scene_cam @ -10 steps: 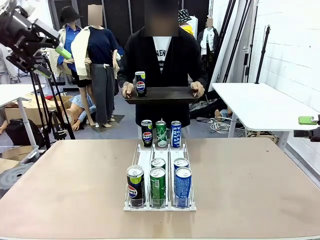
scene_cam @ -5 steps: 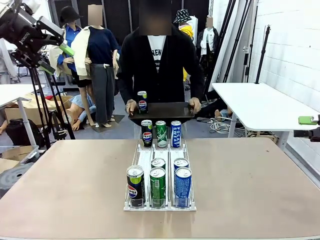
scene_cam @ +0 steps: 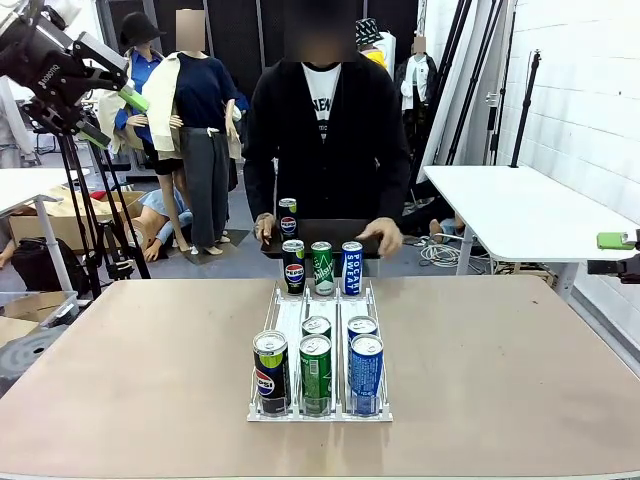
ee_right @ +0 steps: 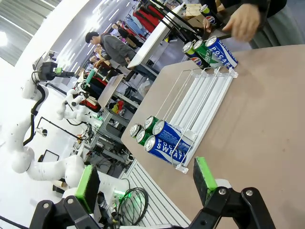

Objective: Retrieve and hand over the desired beverage to the person.
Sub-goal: Pick up another can of the same type that the person held from the Automatic Can Dispenser.

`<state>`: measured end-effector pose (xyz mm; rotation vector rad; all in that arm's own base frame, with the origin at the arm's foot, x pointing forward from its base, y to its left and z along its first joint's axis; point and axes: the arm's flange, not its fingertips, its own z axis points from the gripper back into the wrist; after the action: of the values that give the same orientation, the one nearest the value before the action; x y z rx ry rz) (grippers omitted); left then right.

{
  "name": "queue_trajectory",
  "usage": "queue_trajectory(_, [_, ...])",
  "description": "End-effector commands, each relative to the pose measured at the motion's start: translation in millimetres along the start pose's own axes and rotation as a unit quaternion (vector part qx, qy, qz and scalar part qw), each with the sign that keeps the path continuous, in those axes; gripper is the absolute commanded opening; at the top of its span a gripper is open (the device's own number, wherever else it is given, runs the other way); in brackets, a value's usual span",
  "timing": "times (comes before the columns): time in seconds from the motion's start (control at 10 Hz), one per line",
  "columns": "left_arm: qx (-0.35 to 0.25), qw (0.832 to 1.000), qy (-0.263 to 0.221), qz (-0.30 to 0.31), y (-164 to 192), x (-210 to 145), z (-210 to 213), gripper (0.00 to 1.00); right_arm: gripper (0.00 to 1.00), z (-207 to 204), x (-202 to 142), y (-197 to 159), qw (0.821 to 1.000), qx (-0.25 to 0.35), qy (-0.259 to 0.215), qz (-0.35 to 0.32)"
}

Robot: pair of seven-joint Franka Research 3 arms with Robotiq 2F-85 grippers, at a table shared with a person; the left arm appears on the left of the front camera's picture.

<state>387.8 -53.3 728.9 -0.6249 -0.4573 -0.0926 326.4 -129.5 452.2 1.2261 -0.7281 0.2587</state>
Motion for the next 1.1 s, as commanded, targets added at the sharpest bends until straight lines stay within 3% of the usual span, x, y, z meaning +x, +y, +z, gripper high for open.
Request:
queue_trajectory(0.0, [-0.009,1.0,-0.005,0.028,15.3,12.5,12.2,1.0,1.0,-2.5,2.2,-0.5,1.0,0.01,-0.013,0.01])
queue_trajectory(0.3, [-0.055,0.991,0.005,0.119,94.9,46.8,38.8,1.0,1.0,-2.5,2.2,-0.5,1.0,0.01,-0.013,0.01])
queue_trajectory(0.5, [-0.098,0.978,0.028,0.184,171.5,55.7,39.1,1.0,1.0,-2.5,2.2,-0.5,1.0,0.01,-0.013,0.01])
queue_trajectory(0.8, [-0.207,0.939,0.075,0.266,280.3,37.1,14.7,1.0,1.0,-2.5,2.2,-0.5,1.0,0.01,-0.013,0.01])
queue_trajectory(1.0, [-0.266,0.923,0.09,0.265,303.2,9.9,3.6,1.0,1.0,-2.5,2.2,-0.5,1.0,0.01,-0.013,0.01])
